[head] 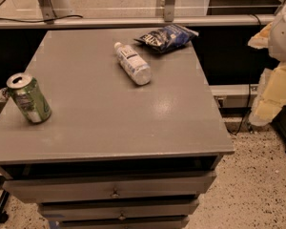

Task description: Pick green can

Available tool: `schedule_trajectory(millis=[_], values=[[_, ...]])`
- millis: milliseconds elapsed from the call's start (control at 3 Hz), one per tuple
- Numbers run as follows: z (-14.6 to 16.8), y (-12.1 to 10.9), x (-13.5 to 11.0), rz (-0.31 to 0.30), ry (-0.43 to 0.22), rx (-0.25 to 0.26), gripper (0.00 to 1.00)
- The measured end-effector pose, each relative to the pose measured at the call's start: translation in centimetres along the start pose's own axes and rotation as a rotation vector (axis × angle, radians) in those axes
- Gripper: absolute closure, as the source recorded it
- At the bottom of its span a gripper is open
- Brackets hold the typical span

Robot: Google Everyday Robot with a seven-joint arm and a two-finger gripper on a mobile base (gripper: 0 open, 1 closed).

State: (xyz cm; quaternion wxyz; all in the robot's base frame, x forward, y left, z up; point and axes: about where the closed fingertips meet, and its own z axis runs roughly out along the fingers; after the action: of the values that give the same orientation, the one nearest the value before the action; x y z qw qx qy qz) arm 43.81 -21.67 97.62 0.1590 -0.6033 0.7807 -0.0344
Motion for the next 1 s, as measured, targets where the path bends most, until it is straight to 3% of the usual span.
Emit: schedule_trajectory(millis=[333, 667, 1000], values=[[0.0, 0.0, 0.0, 0.0, 0.0, 0.0, 0.0], [1.0, 0.4, -1.0, 0.024, -0.07, -0.021, 0.0], [5.0, 2.3, -5.8, 0.044, -0.258, -0.101, 0.0]])
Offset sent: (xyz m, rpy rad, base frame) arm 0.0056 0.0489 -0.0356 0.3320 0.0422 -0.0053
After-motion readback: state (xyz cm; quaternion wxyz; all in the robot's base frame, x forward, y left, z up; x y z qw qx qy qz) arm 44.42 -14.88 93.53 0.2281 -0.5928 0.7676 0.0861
